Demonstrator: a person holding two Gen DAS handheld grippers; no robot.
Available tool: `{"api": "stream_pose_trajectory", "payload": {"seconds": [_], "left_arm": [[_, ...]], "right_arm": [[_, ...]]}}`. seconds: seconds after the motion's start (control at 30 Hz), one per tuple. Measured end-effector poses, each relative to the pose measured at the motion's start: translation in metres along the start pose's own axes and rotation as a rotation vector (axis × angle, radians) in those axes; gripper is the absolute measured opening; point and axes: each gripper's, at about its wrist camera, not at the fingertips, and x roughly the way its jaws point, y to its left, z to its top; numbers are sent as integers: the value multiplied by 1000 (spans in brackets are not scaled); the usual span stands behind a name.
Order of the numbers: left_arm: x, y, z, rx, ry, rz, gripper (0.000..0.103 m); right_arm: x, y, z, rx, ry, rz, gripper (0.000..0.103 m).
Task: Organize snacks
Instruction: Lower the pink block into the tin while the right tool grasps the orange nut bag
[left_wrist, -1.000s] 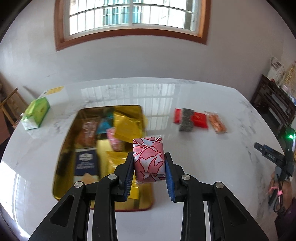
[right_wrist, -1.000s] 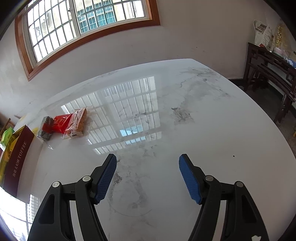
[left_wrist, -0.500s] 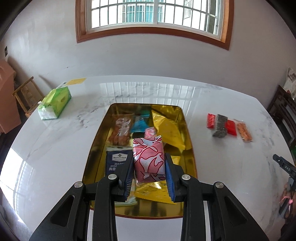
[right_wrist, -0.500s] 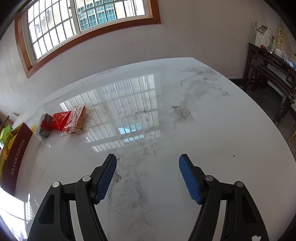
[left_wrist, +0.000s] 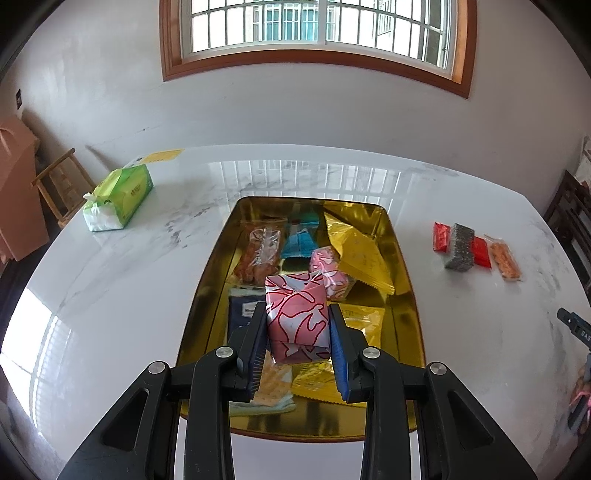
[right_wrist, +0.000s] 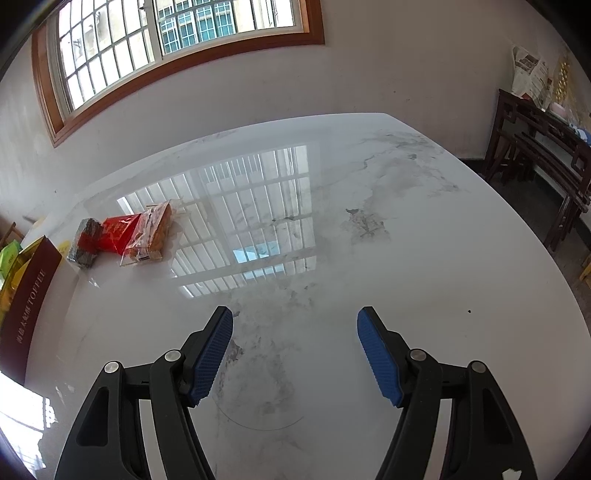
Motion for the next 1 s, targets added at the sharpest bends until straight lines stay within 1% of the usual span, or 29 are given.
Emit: {"api": "stream_pose_trajectory", "payload": {"seconds": [0.17, 0.33, 0.4, 0.57, 0.6, 0.73, 0.8, 1.0], "left_arm": [[3, 6, -1, -12, 4, 3, 32], [6, 9, -1, -13, 6, 6, 32], [6, 10, -1, -11, 6, 10, 32], [10, 11, 0, -10, 13, 12, 32], [9, 11, 0, -10, 11, 13, 32], [12, 12, 1, -7, 9, 14, 32], [11, 12, 0, -8, 9, 15, 32], [10, 12, 2, -6, 4, 10, 32]], "right_arm": [[1, 5, 0, -21, 2, -8, 67], [4, 16, 4, -45, -7, 11, 67], [7, 25, 7, -55, -13, 32, 67], [18, 48, 20, -29, -6, 137, 67], [20, 53, 23, -33, -6, 147, 67], [26, 81, 38, -85, -15, 180, 68], [33, 94, 45, -111, -6, 181, 67], [51, 112, 57, -108, 36, 200, 67]]}}
